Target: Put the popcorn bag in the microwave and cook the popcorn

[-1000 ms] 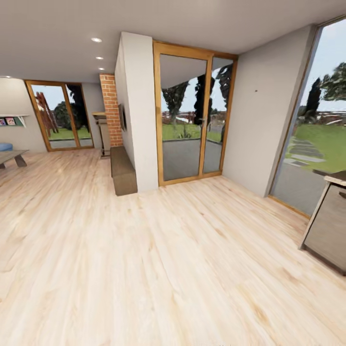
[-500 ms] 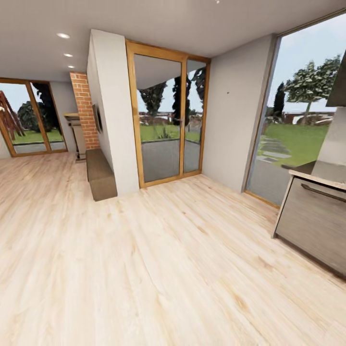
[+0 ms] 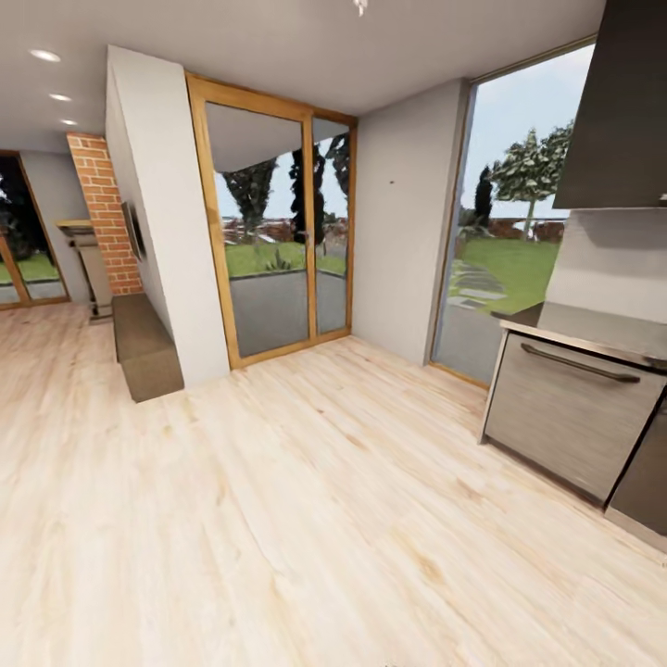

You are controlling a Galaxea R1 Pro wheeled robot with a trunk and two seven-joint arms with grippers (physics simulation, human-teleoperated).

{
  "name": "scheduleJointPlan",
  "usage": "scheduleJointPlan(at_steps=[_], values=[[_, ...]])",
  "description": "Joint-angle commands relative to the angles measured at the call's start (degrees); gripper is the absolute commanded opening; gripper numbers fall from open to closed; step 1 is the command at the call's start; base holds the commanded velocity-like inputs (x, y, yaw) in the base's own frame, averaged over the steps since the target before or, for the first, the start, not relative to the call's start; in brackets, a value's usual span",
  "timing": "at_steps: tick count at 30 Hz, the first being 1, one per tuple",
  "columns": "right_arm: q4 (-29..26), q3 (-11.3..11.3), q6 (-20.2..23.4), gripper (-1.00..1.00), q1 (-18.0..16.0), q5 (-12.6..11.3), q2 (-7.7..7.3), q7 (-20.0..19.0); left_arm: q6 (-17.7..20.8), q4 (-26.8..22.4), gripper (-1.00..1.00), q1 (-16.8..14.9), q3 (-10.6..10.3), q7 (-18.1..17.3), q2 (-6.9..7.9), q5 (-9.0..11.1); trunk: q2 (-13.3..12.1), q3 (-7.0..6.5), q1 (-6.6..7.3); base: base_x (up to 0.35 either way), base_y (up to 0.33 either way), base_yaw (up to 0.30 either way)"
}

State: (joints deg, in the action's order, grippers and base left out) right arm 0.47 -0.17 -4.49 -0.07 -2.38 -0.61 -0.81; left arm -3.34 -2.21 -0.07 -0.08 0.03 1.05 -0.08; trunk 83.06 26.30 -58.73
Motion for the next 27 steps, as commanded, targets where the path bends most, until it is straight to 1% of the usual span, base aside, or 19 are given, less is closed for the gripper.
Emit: scheduleJointPlan(at_steps=[1,27], values=[[0.05,0.0,-0.26,1.0,-0.02,-0.25,0.0,-0.08,-0.17,0.01,1.0,0.0,-0.01,-0.01,0.01,-0.01,0.02,0.02,0.0,0.0,0.0,-0.287],[0.07,0.0,-0.26,1.0,-0.02,-0.25,-0.01,-0.07,-0.17,0.01,1.0,0.0,-0.01,-0.01,0.01,-0.01,0.02,0.0,0.0,0.0,0.0,-0.288]])
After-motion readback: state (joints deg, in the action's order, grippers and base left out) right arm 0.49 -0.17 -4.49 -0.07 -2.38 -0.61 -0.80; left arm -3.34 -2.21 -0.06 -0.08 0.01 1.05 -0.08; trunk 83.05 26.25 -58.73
